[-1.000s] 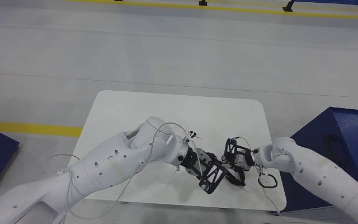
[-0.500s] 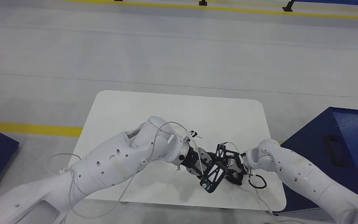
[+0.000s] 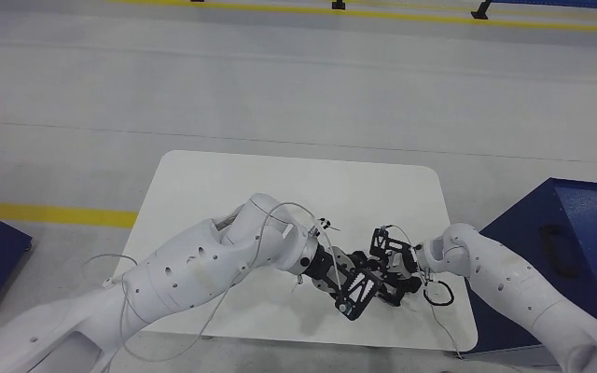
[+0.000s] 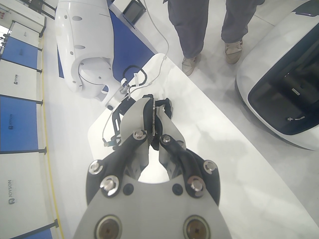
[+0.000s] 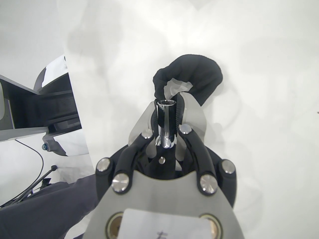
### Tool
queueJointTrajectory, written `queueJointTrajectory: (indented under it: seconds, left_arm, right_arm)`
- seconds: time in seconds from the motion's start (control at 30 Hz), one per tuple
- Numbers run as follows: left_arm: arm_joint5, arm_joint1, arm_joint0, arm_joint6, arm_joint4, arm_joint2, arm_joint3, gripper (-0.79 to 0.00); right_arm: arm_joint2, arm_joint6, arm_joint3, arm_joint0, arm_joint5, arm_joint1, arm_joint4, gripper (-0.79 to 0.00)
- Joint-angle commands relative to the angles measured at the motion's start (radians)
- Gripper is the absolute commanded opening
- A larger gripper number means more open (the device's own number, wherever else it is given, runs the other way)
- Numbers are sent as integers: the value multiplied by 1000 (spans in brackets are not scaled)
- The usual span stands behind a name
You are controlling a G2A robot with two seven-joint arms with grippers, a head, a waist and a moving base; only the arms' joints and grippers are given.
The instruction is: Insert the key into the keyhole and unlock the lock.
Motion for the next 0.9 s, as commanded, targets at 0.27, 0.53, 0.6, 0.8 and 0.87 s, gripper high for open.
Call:
queueJointTrajectory:
  seconds: [0.27,0.53,0.6,0.8,0.87]
  left_arm:
    - [0,-6,-15,8,-9,15,14,-785]
    - [0,-6,-16,13,-9,15,20,-785]
    - [0,-5,-15,14,-9,14,19,-785]
    - [0,-3,-16,14,-6,15,16,-785]
    - [0,-2,-18,16,-7,16,15,-785]
  right_arm:
    - [38,34,-16,-28,-10,4,25,-705]
    - [71,84,-8,-39,-38,11,78,-646]
    - [79,99,-6,-41,-45,13,92,-610]
    - [98,150,-5,-44,-56,18,110,-523]
    - [104,166,-3,-46,-65,21,120,-508]
